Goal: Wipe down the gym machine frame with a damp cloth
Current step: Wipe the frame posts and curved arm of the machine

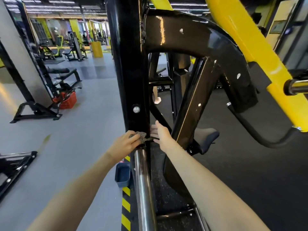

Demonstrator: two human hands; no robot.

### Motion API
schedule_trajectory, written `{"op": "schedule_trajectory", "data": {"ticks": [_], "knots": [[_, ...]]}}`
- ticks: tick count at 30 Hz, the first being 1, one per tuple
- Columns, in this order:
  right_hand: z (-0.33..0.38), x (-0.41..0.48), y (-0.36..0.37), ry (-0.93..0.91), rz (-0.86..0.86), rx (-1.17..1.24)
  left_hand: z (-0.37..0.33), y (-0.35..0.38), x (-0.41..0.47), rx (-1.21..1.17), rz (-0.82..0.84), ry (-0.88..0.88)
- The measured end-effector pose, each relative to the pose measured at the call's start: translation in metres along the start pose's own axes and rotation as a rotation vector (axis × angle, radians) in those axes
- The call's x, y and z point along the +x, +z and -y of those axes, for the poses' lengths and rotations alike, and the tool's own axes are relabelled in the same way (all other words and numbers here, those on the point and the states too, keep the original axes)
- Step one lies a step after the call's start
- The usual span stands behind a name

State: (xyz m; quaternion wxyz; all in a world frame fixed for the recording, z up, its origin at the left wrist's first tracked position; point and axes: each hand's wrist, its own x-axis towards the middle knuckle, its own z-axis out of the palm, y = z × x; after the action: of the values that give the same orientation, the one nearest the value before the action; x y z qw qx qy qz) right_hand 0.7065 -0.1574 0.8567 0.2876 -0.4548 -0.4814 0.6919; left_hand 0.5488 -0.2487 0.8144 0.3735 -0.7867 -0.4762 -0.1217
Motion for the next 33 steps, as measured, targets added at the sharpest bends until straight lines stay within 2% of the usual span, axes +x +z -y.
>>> {"op": "schedule_trajectory", "data": {"ticks": [2,6,7,9,12,16,18,19,22,24,26,29,31,33], "knots": [[-0.004,-0.001,-0.003,0.014,-0.01,0.01,0.005,0.002,-0.018,-0.051,0.06,-0.124],[-0.016,-0.002,-0.012,0.021,0.059,0.002,0.036,0.005,-0.108,-0.226,0.205,-0.773],[-0.018,-0.001,-0.014,0.023,0.059,-0.009,0.041,-0.001,-0.12,-0.227,0.251,-0.83],[-0.022,-0.001,-0.014,0.045,0.028,-0.019,0.044,-0.016,-0.112,-0.3,0.311,-0.825],[-0.023,-0.006,-0.006,0.067,0.051,-0.038,0.024,-0.026,-0.066,-0.434,0.167,-0.812],[-0.021,-0.018,0.002,0.106,0.385,-0.09,-0.023,-0.03,-0.024,-0.549,-0.047,-0.81],[-0.024,-0.019,0.002,0.094,0.505,-0.098,-0.04,-0.03,-0.006,-0.65,-0.049,-0.855],[-0.026,-0.018,0.0,0.072,0.502,-0.062,-0.047,-0.03,0.002,-0.71,-0.039,-0.878],[-0.035,-0.005,-0.01,0.01,0.319,0.172,-0.061,-0.032,0.021,-0.9,-0.078,-0.867],[-0.034,0.003,-0.02,-0.026,0.144,0.205,-0.064,-0.034,0.025,-0.883,-0.098,-0.89],[-0.026,0.017,-0.024,-0.081,0.012,0.156,-0.057,-0.032,0.024,-0.757,-0.138,-1.02],[0.007,0.024,-0.005,-0.28,-0.127,0.121,-0.041,-0.029,0.023,-0.653,-0.223,-1.3],[0.03,0.017,0.013,-0.438,-0.132,0.125,-0.034,-0.027,0.026,-0.678,-0.227,-1.447],[0.034,0.015,0.021,-0.537,-0.145,0.029,-0.031,-0.023,0.027,-0.709,-0.234,-1.503]]}}
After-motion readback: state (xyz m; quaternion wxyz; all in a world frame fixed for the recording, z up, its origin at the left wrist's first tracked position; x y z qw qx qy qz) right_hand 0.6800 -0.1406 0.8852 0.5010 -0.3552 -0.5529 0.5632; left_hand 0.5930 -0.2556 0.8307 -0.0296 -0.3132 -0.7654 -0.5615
